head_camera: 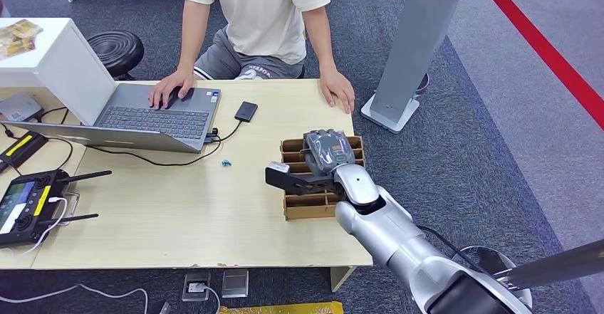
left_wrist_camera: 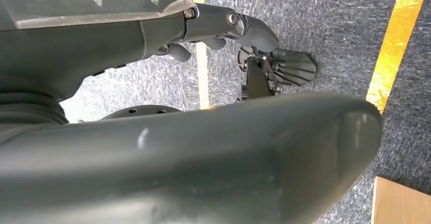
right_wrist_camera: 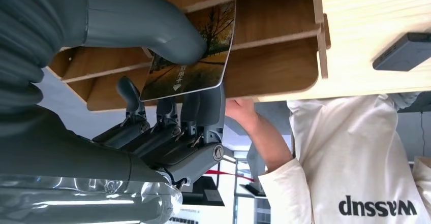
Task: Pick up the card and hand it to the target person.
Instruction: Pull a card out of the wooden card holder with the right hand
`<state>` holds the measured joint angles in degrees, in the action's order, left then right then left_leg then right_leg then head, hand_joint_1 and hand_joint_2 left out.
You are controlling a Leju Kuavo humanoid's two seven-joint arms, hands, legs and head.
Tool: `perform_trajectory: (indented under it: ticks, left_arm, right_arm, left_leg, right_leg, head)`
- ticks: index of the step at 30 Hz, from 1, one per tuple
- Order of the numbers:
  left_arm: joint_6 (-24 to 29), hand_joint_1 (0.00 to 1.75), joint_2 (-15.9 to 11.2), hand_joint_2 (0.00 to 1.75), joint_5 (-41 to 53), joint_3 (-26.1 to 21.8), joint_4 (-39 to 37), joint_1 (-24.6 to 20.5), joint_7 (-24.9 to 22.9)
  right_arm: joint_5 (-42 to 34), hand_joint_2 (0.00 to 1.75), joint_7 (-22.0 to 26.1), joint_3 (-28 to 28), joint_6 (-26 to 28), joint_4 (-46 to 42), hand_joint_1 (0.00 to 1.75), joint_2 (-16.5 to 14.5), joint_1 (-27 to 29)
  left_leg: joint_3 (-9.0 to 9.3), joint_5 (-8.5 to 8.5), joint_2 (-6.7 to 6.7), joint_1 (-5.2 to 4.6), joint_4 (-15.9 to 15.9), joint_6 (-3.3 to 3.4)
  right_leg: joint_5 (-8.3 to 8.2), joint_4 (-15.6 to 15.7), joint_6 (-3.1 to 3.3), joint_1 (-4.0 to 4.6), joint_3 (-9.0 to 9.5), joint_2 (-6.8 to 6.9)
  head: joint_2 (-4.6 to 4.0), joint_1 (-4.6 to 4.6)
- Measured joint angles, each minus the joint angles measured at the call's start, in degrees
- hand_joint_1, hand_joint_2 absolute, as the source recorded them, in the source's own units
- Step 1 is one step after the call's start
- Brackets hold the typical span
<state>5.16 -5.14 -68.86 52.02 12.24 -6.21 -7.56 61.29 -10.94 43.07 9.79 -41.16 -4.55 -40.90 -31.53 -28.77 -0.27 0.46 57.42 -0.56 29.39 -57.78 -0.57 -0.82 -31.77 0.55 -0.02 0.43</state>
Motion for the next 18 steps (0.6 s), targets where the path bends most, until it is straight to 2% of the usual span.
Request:
perform_trajectory:
  ticks: [9, 18]
  left_arm:
    - [-0.2, 0.0, 0.0, 0.0, 0.14, 0.0, 0.0, 0.01, 0.05]
    - [-0.2, 0.0, 0.0, 0.0, 0.14, 0.0, 0.0, 0.02, 0.52]
  right_arm:
    - [0.08, 1.75, 1.58, -0.73, 3.03, -3.61, 1.73, 1.45, 1.31]
    - [0.67, 1.75, 5.9, -2.88, 10.85, -11.97, 1.75, 3.16, 2.61]
  left_leg:
    - [0.0, 0.0, 0.0, 0.0, 0.0, 0.0]
    - [0.0, 0.0, 0.01, 0.0, 0.0, 0.0]
  right_leg:
    - [0.0, 0.0, 0.0, 0.0, 0.0, 0.0]
    - [0.0, 0.0, 0.0, 0.0, -0.01, -0.01]
  head:
    - [0.0, -0.02]
    - [0.0, -0.01]
